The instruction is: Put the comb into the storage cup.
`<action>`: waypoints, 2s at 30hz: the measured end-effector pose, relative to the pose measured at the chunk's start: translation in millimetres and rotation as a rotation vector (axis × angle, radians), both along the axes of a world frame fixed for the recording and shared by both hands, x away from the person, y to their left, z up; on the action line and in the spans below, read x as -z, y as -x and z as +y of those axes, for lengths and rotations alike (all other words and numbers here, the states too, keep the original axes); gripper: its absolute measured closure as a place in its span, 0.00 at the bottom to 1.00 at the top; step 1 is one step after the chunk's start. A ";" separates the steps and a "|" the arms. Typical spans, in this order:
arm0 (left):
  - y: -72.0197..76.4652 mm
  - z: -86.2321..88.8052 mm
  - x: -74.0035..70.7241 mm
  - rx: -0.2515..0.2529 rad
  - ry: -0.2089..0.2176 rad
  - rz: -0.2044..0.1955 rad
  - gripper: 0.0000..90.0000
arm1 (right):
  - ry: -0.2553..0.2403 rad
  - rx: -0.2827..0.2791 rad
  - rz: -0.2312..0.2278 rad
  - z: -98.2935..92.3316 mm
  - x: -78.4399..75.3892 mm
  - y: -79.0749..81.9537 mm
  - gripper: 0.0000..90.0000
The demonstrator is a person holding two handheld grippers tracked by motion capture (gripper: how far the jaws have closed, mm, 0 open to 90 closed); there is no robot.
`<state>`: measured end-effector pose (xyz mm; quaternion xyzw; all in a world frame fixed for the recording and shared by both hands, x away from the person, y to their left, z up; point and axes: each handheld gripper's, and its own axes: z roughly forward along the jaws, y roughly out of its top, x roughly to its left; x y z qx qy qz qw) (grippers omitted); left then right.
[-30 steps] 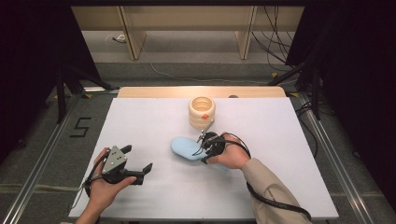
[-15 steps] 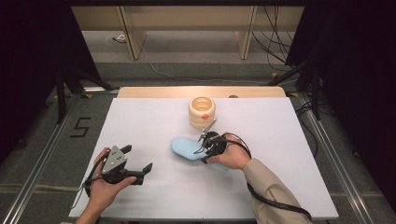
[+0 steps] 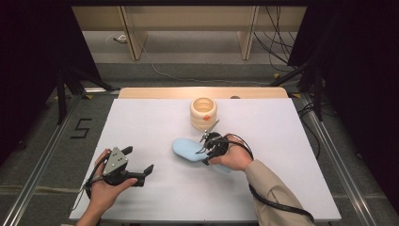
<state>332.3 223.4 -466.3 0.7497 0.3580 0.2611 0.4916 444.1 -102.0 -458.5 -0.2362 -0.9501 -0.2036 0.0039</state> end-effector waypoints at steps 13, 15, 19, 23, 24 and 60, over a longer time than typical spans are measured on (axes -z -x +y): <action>0.0 0.0 -0.1 0.000 0.000 -0.001 0.00 | -0.021 0.003 0.003 -1.1 -0.7 0.1 0.78; 0.0 0.0 -0.1 0.000 0.000 -0.001 0.00 | -0.024 0.003 0.001 -1.4 -0.8 -0.1 0.78; 0.0 0.0 -0.1 0.000 0.000 -0.001 0.00 | -0.042 0.015 0.003 -2.2 -1.6 -0.1 0.78; 0.1 -0.1 -0.1 0.001 0.000 -0.001 0.00 | -0.059 0.022 0.001 -3.1 -2.7 -0.4 0.78; 0.1 -0.1 -0.1 0.001 0.000 -0.001 0.00 | -0.059 0.022 0.001 -3.1 -2.7 -0.4 0.78; -1.5 -68.4 -0.7 0.154 0.131 0.144 0.02 | -0.354 0.217 -0.099 2.9 -33.7 8.7 0.78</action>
